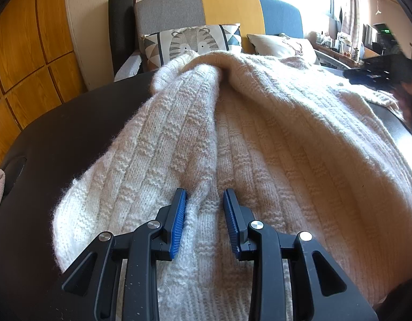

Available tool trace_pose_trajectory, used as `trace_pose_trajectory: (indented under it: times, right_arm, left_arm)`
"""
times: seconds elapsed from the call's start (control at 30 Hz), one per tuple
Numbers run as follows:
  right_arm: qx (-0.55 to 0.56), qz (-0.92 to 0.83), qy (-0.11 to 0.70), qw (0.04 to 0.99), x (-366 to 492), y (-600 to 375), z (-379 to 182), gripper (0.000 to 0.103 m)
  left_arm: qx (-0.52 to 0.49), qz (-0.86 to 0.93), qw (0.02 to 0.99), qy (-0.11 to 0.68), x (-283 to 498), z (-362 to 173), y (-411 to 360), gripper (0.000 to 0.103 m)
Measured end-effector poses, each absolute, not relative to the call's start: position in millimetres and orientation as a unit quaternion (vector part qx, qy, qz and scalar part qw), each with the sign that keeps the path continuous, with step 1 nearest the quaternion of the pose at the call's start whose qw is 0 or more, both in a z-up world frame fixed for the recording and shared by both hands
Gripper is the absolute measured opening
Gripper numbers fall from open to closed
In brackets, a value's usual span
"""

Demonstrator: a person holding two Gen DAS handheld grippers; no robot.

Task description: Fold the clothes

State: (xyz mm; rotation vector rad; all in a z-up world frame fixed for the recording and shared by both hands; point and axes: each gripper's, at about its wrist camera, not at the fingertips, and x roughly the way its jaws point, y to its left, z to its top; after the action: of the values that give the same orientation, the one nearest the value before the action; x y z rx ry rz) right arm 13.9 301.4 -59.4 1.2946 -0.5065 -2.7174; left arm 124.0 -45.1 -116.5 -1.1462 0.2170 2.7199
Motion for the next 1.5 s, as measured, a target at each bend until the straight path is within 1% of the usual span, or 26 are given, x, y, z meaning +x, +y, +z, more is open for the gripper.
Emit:
trace_pose_trajectory:
  times: [0.13, 0.27, 0.4, 0.43, 0.47, 0.5, 0.53, 0.6, 0.67, 0.73, 0.87, 0.97, 1.03, 1.13, 1.2, 1.27, 1.33, 1.37, 1.4, 1.43, 1.47, 1.5]
  right_arm:
    - [0.424, -0.886, -0.168, 0.085, 56.4, 264.4, -53.4, 0.027]
    - [0.429, -0.873, -0.194, 0.129, 86.3, 233.4, -49.7, 0.027]
    - [0.422, -0.874, -0.171, 0.171, 99.9, 193.1, -36.3, 0.027]
    - [0.421, -0.875, -0.157, 0.181, 98.2, 182.7, -34.0, 0.027]
    - [0.423, -0.875, -0.141, 0.188, 96.5, 172.5, -35.0, 0.027]
    - [0.425, -0.875, -0.125, 0.194, 94.7, 162.3, -36.0, 0.027]
    - [0.428, -0.875, -0.109, 0.198, 92.9, 153.6, -38.2, 0.027]
    - [0.44, -0.876, -0.08, 0.18, 89.2, 145.8, -49.8, 0.027]
    - [0.456, -0.879, -0.044, 0.132, 88.1, 147.7, -66.5, 0.027]
    - [0.44, -0.886, -0.045, 0.137, 93.1, 158.5, -75.3, 0.027]
    - [0.421, -0.897, 0.0, 0.134, 102.1, 164.7, -75.2, 0.026]
    - [0.422, -0.895, -0.025, 0.138, 103.2, 171.7, -74.8, 0.026]
    - [0.42, -0.896, -0.043, 0.142, 105.6, 175.1, -74.7, 0.026]
    - [0.416, -0.897, -0.052, 0.142, 104.3, 177.1, -77.1, 0.027]
    - [0.414, -0.898, -0.055, 0.142, 103.0, 177.9, -78.3, 0.027]
    - [0.413, -0.898, -0.057, 0.142, 100.8, 177.9, -79.1, 0.027]
    - [0.412, -0.897, -0.061, 0.145, 99.7, 179.1, -79.6, 0.027]
    - [0.412, -0.897, -0.065, 0.146, 99.7, 180.2, -79.7, 0.027]
    - [0.412, -0.897, -0.068, 0.148, 99.6, 181.4, -79.9, 0.027]
    - [0.411, -0.896, -0.072, 0.149, 99.4, 182.6, -80.3, 0.027]
    - [0.411, -0.896, -0.077, 0.151, 99.4, 183.9, -80.8, 0.027]
    - [0.41, -0.896, -0.08, 0.152, 99.7, 184.8, -80.9, 0.027]
  left_arm:
    - [-0.391, 0.912, 0.085, 0.084, 123.7, -113.4, -43.2, 0.032]
    - [-0.399, 0.91, 0.08, 0.085, 124.6, -98.5, -41.6, 0.032]
    - [-0.367, 0.927, 0.069, 0.036, 135.5, -68.6, -60.8, 0.033]
    - [-0.362, 0.929, 0.065, 0.026, 137.5, -62.3, -68.3, 0.043]
    - [-0.358, 0.932, 0.061, 0.018, 139.6, -56.4, -75.8, 0.049]
    - [-0.354, 0.934, 0.053, 0.022, 141.7, -53.4, -83.2, 0.058]
    - [-0.35, 0.935, 0.045, 0.025, 143.8, -50.7, -90.7, 0.059]
    - [-0.35, 0.936, 0.026, 0.031, 146.9, -50.2, -105.1, 0.059]
    - [-0.361, 0.932, 0.007, 0.02, 149.7, -53.7, -125.8, 0.059]
    - [-0.38, 0.925, -0.005, -0.003, 152.9, -60.7, -149.5, 0.059]
    - [-0.419, 0.907, -0.001, -0.047, 166.2, -81.2, -176.9, 0.059]
    - [-0.43, 0.899, 0.012, -0.076, 178.6, -88.5, -182.3, 0.059]
    - [-0.427, 0.898, 0.034, -0.1, 187.5, -86.8, -180.9, 0.059]
    - [-0.429, 0.893, 0.074, -0.117, 192.0, -80.1, -166.7, 0.059]
    - [-0.43, 0.894, 0.083, -0.095, 190.6, -77.6, -150.9, 0.059]
    - [-0.442, 0.894, 0.063, -0.049, 184.7, -81.7, -134.2, 0.059]
    - [-0.456, 0.888, 0.049, -0.033, 176.5, -89.9, -126.4, 0.059]
    - [-0.462, 0.884, 0.051, -0.041, 174.9, -93.6, -127.2, 0.059]
    - [-0.469, 0.88, 0.053, -0.05, 173.7, -97.2, -128.2, 0.055]
    - [-0.47, 0.878, 0.056, -0.064, 175.0, -99.4, -130.7, 0.041]
    - [-0.47, 0.878, 0.054, -0.069, 175.3, -100.6, -131.5, 0.033]
    - [-0.469, 0.878, 0.053, -0.074, 175.6, -101.7, -132.2, 0.027]
